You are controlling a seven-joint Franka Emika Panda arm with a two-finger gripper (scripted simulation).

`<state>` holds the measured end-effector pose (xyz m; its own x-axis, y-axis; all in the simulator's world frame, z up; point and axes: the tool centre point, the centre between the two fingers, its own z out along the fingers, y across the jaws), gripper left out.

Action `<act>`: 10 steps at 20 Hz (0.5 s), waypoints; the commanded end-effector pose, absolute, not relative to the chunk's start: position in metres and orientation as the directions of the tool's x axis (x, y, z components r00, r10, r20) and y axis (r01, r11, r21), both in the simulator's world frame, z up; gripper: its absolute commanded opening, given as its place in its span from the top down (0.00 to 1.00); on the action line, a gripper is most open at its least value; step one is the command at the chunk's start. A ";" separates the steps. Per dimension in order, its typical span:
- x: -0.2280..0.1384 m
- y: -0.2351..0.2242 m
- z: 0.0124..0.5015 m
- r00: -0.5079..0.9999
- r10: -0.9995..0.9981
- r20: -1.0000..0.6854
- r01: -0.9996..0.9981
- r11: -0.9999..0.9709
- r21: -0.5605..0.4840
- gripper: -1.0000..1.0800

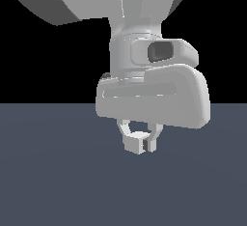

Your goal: Plug the charger into the wall socket.

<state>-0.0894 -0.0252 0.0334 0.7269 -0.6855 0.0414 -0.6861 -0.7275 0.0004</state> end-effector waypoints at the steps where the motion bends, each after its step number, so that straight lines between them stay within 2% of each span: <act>1: -0.084 -0.034 0.039 0.766 -0.642 0.042 -0.642 -0.766 0.001 1.00; 10: -0.062 -0.060 0.057 0.882 -0.469 0.043 -0.470 -0.883 0.001 1.00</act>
<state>-0.0659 -0.0558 0.0533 0.8642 -0.5013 0.0424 -0.5018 -0.8650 0.0012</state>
